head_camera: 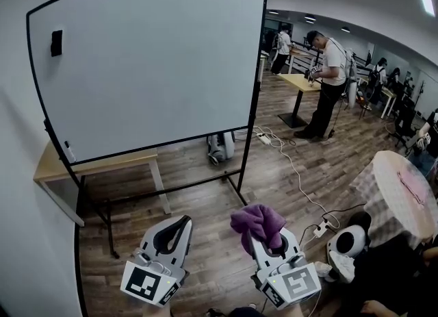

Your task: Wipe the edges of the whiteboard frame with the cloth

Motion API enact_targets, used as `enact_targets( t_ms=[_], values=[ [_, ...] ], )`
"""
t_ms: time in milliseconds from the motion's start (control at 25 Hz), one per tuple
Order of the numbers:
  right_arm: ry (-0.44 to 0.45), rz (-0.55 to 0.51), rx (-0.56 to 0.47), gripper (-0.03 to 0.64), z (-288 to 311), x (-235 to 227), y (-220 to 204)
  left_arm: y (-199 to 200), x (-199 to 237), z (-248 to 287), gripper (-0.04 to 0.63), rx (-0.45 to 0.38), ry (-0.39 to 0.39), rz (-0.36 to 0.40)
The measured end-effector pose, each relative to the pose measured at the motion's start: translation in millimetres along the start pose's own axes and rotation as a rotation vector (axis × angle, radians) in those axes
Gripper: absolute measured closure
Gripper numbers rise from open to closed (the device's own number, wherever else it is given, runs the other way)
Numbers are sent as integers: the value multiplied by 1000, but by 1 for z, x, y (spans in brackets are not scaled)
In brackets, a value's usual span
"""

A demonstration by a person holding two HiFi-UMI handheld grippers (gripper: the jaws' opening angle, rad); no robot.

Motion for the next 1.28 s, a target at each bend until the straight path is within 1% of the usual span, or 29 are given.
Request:
enact_targets(
  t_ms=[120, 240, 360, 480, 600, 720, 840, 1040, 1280],
  values=[
    [-5, -2, -5, 552, 0, 3, 0, 1, 2, -3, 574, -8, 3, 0],
    [-4, -34, -15, 552, 3, 6, 3, 3, 7, -5, 574, -14, 2, 1],
    [26, -67, -26, 552, 5, 6, 10, 4, 13, -2, 574, -22, 1, 2],
    [54, -94, -13, 554, 5, 2, 15, 6, 15, 2, 574, -28, -1, 6],
    [57, -100, -12, 555, 6, -8, 16, 5, 15, 9, 574, -27, -3, 12],
    [0, -79, -48, 554, 10, -26, 14, 0, 16, 19, 574, -25, 1, 13],
    [-42, -47, -47, 554, 17, -50, 9, -3, 14, 36, 574, -26, 4, 18],
    [-56, -37, -39, 551, 37, -93, 7, -7, 10, 75, 574, -30, 7, 30],
    [-42, -50, -55, 551, 55, -149, 8, -14, -2, 132, 574, -49, 24, 32]
  ],
)
Point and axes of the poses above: the fingertips, and each gripper's own axes: z forward along the fingers, x to its left, y out of its top, the point moved 6 cm from there along -z, backward along the fingers, and after that the axes turned 8 degrees about y, right-handed, at the moved point
